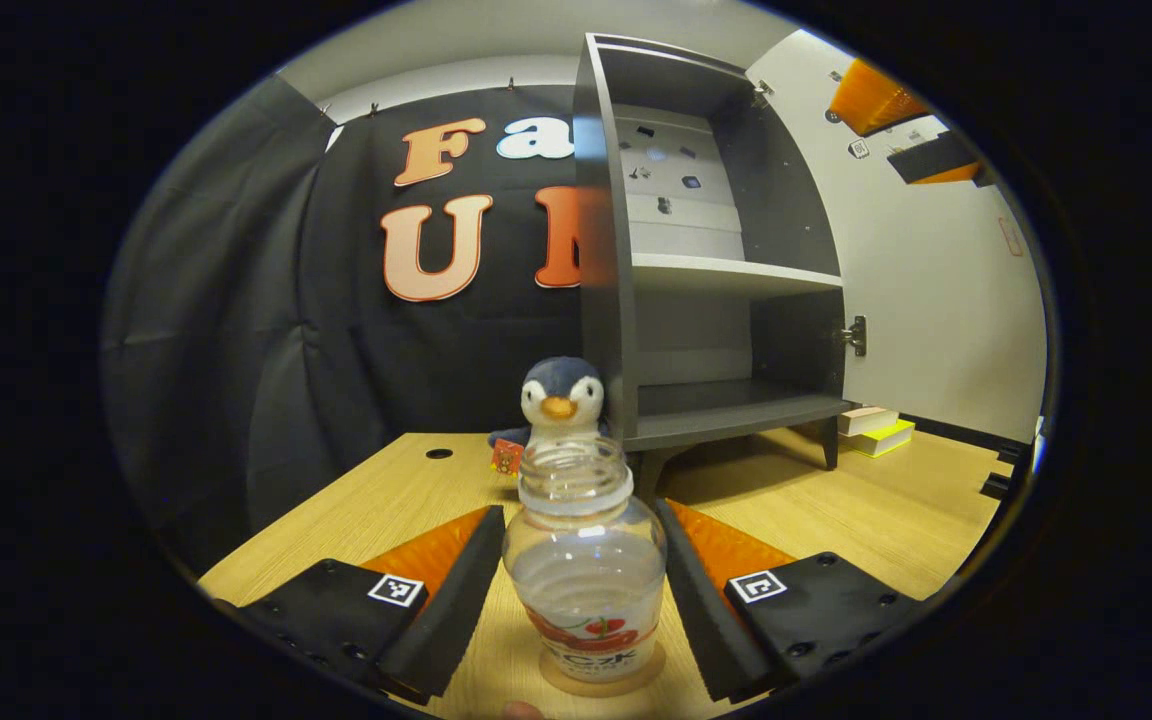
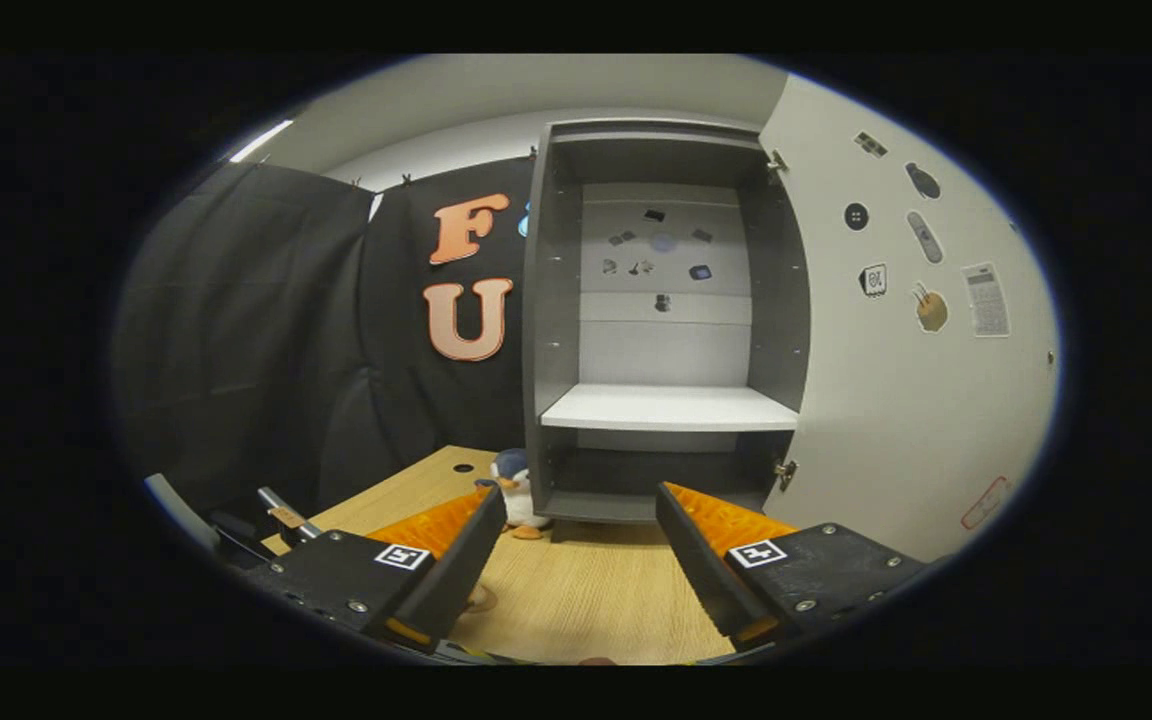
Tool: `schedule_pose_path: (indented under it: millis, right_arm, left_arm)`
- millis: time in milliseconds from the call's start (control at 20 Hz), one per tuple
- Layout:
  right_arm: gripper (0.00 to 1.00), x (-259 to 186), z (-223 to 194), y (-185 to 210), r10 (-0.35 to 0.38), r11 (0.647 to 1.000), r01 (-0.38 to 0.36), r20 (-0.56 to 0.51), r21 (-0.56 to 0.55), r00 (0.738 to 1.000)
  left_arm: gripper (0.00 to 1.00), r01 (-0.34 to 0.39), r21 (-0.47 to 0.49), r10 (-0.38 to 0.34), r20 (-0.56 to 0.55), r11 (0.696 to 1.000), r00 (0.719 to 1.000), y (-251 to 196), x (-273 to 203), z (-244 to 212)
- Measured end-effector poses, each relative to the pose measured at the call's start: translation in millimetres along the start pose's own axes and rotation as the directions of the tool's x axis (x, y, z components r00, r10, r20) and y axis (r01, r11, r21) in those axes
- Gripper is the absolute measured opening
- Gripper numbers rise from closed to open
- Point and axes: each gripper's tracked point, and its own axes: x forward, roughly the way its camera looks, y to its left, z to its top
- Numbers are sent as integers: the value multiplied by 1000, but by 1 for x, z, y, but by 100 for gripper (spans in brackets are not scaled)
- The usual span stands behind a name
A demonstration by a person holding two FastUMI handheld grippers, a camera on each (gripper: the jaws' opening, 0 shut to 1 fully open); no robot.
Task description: Open the cabinet door with the right hand, grasp the bottle in the cabinet with the left hand and place it on the coaster, then close the cabinet door with the right hand.
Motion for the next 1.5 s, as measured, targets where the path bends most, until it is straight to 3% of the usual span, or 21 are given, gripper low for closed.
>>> schedule_pose_path:
  millis: [550, 950, 1350, 1500]
  right_arm:
    - [93, -25, 5, -24, -2, 1000, 3, 26, -8, 1000]
    - [93, -66, 37, -73, -67, 997, 70, 96, -22, 993]
    - [93, -126, 50, -121, -94, 995, 91, 111, 28, 989]
    - [93, -148, 55, -152, -150, 989, 148, 138, 23, 979]
  left_arm:
    - [95, 1, 26, -2, 42, 1000, 999, -14, 0, 33]
    - [95, -58, 18, 55, 125, 998, 991, -12, 4, 119]
    - [95, -49, -23, 52, 138, 999, 989, -42, -15, 195]
    - [95, -52, -18, 54, 140, 998, 989, -51, -20, 213]
